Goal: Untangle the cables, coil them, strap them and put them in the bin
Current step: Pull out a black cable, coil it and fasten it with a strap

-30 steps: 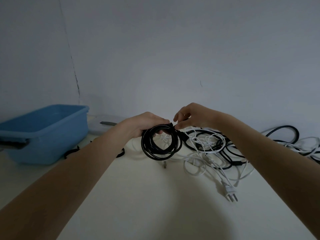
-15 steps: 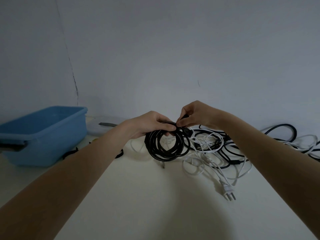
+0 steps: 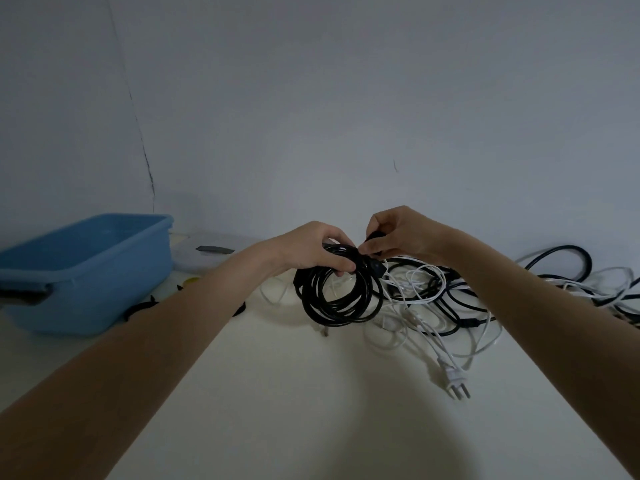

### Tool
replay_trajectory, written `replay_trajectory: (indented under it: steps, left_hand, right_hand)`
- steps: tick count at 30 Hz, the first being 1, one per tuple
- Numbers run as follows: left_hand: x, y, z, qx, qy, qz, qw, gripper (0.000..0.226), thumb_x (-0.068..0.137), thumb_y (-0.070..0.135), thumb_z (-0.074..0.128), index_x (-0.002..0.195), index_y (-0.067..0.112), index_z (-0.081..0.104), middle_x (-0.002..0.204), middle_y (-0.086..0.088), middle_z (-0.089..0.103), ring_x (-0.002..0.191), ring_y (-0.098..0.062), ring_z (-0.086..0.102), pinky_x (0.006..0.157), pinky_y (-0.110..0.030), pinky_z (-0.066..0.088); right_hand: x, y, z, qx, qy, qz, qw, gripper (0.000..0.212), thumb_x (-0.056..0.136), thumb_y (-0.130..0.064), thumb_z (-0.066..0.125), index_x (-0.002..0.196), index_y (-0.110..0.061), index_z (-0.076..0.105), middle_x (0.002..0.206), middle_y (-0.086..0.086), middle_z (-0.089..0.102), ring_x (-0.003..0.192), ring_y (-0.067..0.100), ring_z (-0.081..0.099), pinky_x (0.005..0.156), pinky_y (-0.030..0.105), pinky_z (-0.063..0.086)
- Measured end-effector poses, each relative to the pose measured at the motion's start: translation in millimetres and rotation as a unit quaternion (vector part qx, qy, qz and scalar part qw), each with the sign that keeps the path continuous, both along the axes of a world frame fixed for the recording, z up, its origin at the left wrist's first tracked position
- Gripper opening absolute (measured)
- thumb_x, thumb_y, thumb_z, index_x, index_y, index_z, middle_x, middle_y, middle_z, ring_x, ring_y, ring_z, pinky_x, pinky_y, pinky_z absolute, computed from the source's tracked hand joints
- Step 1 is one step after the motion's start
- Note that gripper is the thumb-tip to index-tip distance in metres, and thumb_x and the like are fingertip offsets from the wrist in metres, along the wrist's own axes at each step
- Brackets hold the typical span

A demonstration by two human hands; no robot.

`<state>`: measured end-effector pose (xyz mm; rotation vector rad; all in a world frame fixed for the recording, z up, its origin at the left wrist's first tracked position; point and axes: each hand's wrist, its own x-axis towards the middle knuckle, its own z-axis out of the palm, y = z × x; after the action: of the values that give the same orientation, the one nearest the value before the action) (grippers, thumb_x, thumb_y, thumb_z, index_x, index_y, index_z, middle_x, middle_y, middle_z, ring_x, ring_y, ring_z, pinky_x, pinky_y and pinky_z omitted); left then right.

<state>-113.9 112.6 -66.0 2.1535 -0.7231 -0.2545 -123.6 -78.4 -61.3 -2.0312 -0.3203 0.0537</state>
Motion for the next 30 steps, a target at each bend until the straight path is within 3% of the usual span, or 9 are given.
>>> replay_trajectory:
  steps: [7,11,13,16,20,25,30]
  left_hand:
    - [6.2,-3.0,-5.6,-0.061,-0.008,0.040,0.997,0.024,0.081,0.006,0.071,0.102,0.012,0.062,0.077,-0.004,0.066,0.059,0.000,0.061,0.065,-0.008,0.047]
    - [5.2,-5.1,-7.5,-0.076,-0.022,0.047,0.996,0.028,0.079,0.004,0.073,0.104,0.012,0.062,0.083,-0.007,0.065,0.064,-0.006,0.061,0.067,-0.011,0.048]
    - [5.8,-5.6,-8.4,-0.087,-0.027,0.052,0.995,0.026,0.080,0.002,0.071,0.104,0.010,0.063,0.076,-0.006,0.064,0.056,-0.001,0.061,0.063,-0.008,0.048]
    - [7.3,-4.6,-9.0,-0.091,-0.026,0.060,0.994,0.023,0.081,0.005,0.071,0.102,0.011,0.065,0.072,-0.006,0.065,0.054,0.001,0.060,0.062,-0.007,0.047]
    - [9.4,-1.3,-8.3,-0.096,-0.002,0.058,0.994,0.018,0.083,0.008,0.069,0.101,0.012,0.065,0.076,-0.005,0.069,0.061,-0.001,0.064,0.062,-0.007,0.047]
    - [3.8,0.7,-2.0,-0.079,0.030,0.024,0.996,0.018,0.087,0.010,0.065,0.105,0.012,0.061,0.071,0.000,0.069,0.059,0.002,0.063,0.056,-0.006,0.043]
    - [-2.7,3.7,3.0,-0.087,0.043,-0.018,0.995,0.020,0.090,0.009,0.061,0.108,0.004,0.055,0.088,-0.009,0.067,0.062,0.004,0.063,0.059,-0.006,0.043]
  right_hand:
    - [2.8,2.2,5.6,-0.030,-0.051,-0.039,0.997,0.018,0.079,0.005,0.068,0.070,-0.004,0.055,0.068,0.012,0.062,0.048,0.007,0.063,0.057,0.017,0.056]
    - [7.5,7.3,-0.9,-0.109,-0.117,-0.084,0.984,0.024,0.081,-0.002,0.069,0.067,-0.011,0.051,0.066,0.005,0.058,0.062,0.020,0.059,0.062,0.024,0.050]
    - [10.4,13.0,-5.5,-0.178,-0.159,-0.114,0.964,0.028,0.083,-0.010,0.067,0.066,-0.017,0.046,0.068,-0.003,0.053,0.066,0.015,0.052,0.058,0.018,0.040]
    - [11.4,19.8,-12.8,-0.213,-0.207,-0.143,0.944,0.020,0.087,-0.013,0.061,0.075,-0.012,0.045,0.075,-0.001,0.051,0.068,0.013,0.046,0.052,0.012,0.031]
    - [10.9,24.3,-20.3,-0.166,-0.262,-0.158,0.938,0.017,0.087,-0.008,0.060,0.080,-0.009,0.044,0.072,0.000,0.052,0.068,0.016,0.047,0.052,0.008,0.036]
    - [12.0,23.2,-21.1,-0.131,-0.262,-0.149,0.944,0.022,0.084,-0.008,0.063,0.073,-0.014,0.046,0.069,-0.002,0.055,0.070,0.017,0.051,0.055,0.009,0.035]
    - [6.1,17.0,-19.8,0.021,-0.189,-0.092,0.977,0.023,0.085,-0.004,0.064,0.070,-0.012,0.049,0.069,0.005,0.061,0.063,0.018,0.058,0.064,0.030,0.049]
